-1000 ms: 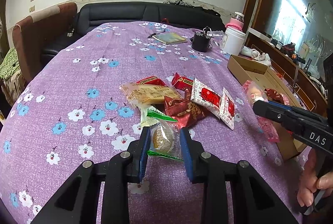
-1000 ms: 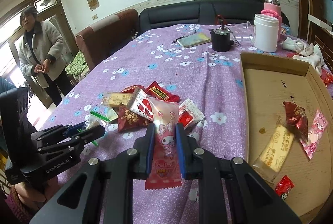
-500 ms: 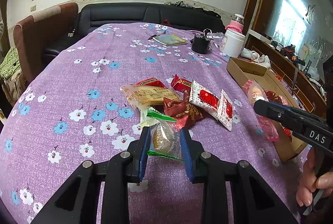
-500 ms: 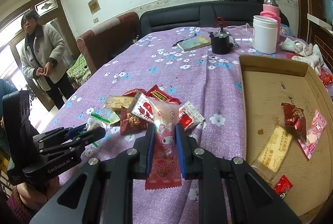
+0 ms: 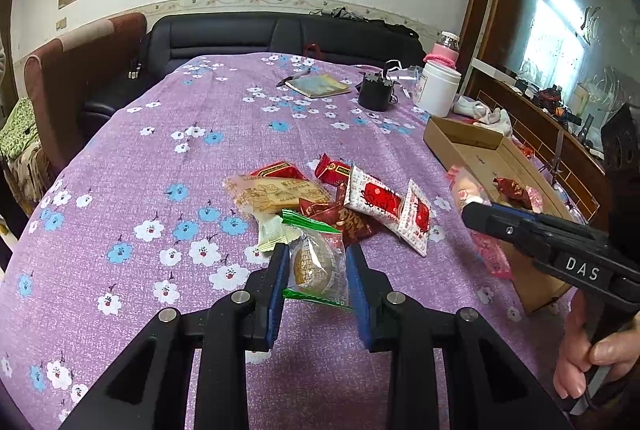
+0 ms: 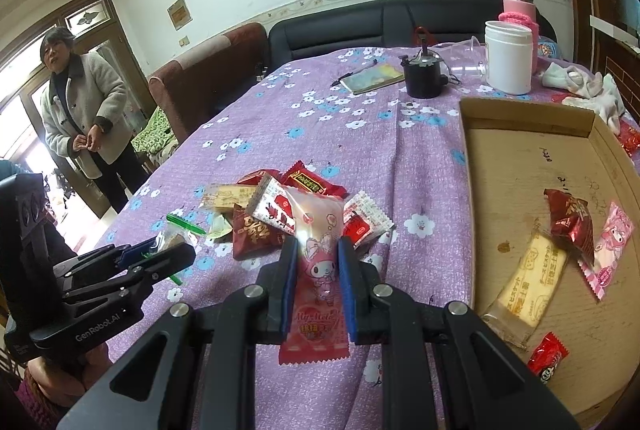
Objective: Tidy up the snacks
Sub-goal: 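Grasp the clear bag of round cookie with the left gripper while the right holds the pink bag, then carry the cookie bag and pink bag over the tray and open both grippers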
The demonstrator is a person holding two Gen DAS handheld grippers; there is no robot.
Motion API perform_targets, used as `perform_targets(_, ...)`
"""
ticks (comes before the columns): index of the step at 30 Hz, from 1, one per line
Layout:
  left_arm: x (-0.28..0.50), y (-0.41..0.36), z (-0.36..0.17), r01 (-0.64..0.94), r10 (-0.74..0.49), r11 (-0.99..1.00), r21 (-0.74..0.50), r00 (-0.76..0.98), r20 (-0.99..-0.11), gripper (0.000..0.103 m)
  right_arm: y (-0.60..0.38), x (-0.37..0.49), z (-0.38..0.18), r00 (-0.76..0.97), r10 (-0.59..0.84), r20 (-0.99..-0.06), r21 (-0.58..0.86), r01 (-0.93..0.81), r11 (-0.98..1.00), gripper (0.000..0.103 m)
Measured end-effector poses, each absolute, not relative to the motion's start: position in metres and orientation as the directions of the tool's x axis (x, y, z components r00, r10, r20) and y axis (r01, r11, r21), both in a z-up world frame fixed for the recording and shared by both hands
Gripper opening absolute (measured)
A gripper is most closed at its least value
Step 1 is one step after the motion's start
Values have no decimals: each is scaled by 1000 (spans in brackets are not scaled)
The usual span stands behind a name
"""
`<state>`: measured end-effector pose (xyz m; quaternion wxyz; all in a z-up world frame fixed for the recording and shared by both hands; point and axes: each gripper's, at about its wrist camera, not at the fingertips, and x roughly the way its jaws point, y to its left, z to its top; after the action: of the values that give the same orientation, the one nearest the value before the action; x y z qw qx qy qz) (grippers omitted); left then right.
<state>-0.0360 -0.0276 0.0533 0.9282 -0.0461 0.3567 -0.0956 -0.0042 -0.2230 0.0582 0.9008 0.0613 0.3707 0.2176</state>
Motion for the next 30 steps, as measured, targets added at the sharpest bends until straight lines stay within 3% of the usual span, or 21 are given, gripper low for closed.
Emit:
perform_targets(21, -36, -32, 69, 173, -253, 967, -186, 732, -633, 30, -234, 1, 87, 611, 484, -626, 361, -324, 875, 19)
perform_targets(30, -28, -50, 78, 211, -282, 959, -187, 718, -636, 30, -289, 26, 105, 715, 400, -573, 358, -221, 907, 19)
